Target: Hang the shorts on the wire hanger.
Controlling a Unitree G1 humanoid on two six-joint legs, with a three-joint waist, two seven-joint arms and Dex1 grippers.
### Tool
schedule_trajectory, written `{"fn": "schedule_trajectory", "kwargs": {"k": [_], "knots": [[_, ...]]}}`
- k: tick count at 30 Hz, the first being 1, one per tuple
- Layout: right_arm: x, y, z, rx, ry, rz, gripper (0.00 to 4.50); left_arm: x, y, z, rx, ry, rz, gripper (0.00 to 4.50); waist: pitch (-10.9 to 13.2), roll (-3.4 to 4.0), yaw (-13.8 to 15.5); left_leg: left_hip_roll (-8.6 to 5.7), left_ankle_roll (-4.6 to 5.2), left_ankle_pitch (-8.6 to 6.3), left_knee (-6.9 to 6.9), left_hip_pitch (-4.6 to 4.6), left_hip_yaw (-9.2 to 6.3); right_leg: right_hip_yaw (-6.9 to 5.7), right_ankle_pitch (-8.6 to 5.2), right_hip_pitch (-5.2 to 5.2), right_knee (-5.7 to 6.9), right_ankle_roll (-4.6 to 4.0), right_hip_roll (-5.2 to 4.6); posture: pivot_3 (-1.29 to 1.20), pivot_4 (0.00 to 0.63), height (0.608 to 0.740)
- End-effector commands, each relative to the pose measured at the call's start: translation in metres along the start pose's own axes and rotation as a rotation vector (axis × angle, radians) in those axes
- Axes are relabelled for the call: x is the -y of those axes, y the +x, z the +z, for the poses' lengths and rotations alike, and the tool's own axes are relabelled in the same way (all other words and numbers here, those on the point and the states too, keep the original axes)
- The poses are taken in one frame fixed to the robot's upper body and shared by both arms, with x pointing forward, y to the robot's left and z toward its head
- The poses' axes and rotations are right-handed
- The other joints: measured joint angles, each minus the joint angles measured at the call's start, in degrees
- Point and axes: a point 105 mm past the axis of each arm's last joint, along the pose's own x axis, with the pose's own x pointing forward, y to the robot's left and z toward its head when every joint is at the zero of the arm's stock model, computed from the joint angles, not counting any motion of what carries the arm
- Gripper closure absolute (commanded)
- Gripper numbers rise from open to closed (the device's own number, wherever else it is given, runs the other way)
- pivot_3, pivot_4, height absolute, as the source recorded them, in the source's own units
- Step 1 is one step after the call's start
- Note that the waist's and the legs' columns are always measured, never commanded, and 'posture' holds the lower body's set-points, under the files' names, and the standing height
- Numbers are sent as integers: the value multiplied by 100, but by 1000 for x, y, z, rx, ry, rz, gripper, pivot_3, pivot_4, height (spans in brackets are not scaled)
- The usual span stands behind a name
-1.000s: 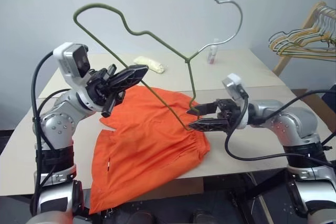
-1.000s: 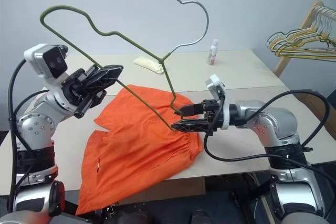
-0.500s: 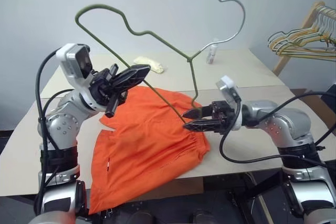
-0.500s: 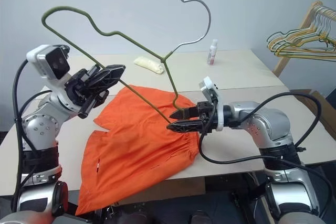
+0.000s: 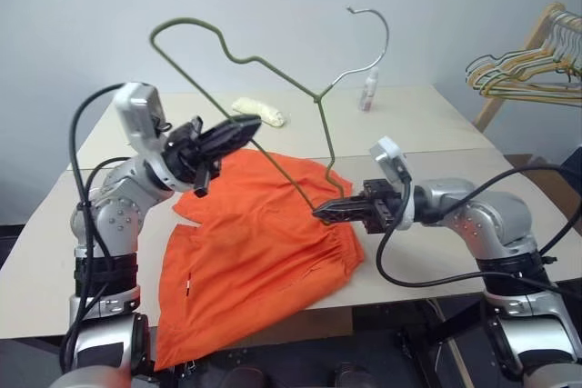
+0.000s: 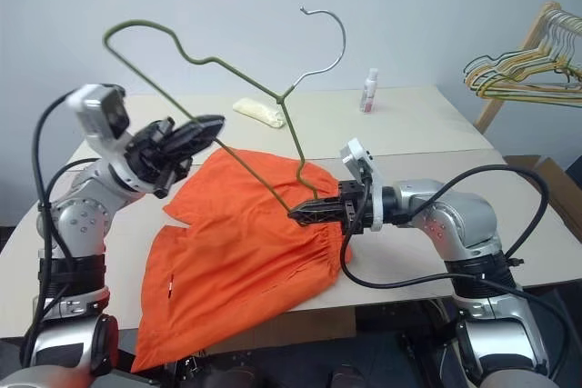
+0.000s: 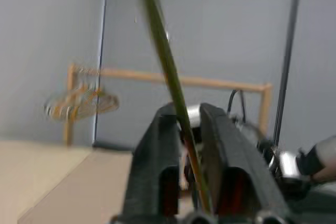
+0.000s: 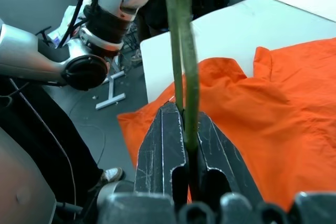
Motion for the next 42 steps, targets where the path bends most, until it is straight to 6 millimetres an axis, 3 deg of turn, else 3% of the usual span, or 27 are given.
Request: {"fn": "schedule_trajectory", "kwargs": {"k": [1, 5, 8, 11, 14, 23, 29, 37, 42], "knots": [[-5, -8, 23, 97, -56, -33, 4500, -3, 4, -21, -184, 81, 27, 2384, 0, 0, -8, 0, 0, 0, 0, -1, 1, 0, 0, -1, 0, 0, 0, 92, 0, 740], [4, -22, 32, 173, 1, -146, 4500, -15, -3, -39, -323, 165, 87, 1033, 1, 1, -19, 4, 0, 0, -4, -3, 1, 1, 0, -6, -1, 0, 2, 76, 0, 740], [12, -43, 23, 163, 90, -253, 4500, -29, -14, -55, -454, 239, 157, 94, 0, 1, -19, 6, 1, -1, -5, -2, 0, 1, 0, -5, -1, 0, 0, 71, 0, 740], [13, -69, 5, 133, 228, -342, 4500, -28, -23, -63, -544, 300, 129, 94, 1, 1, 4, 5, 11, -7, -5, -13, -1, -2, 0, -11, -5, 0, -5, 68, 0, 740], [5, -105, -29, 28, 441, -430, 4500, -21, -26, -68, -607, 342, 83, 94, 1, 2, 19, 1, 25, -14, -1, -38, 0, -5, 0, -22, -8, 0, -21, 59, 0, 740], [-51, -165, -86, -187, 859, -341, 4500, -13, -29, -86, -699, 404, 2, 94, 1, 13, -38, 4, 58, -33, 26, -50, 14, -8, 15, -9, -39, 26, -20, 38, 0, 740], [-71, -184, -106, -310, 924, -286, 4500, -14, -30, -89, -711, 409, -7, 94, -2, 19, -134, 9, 61, -35, 48, -39, 21, -2, 20, 5, -36, 43, -8, 36, 0, 740], [-55, -200, -122, -307, 957, -384, 4500, -8, -31, -89, -715, 413, -26, 94, -1, 20, -141, 7, 60, -35, 53, -41, 22, 5, 21, 0, -36, 45, -8, 51, 0, 740], [-50, -197, -125, -313, 958, -380, 4500, -7, -33, -90, -722, 413, -23, 94, -1, 22, -118, 6, 60, -35, 55, -42, 21, 5, 22, 0, -36, 45, -10, 52, 0, 740]]}}
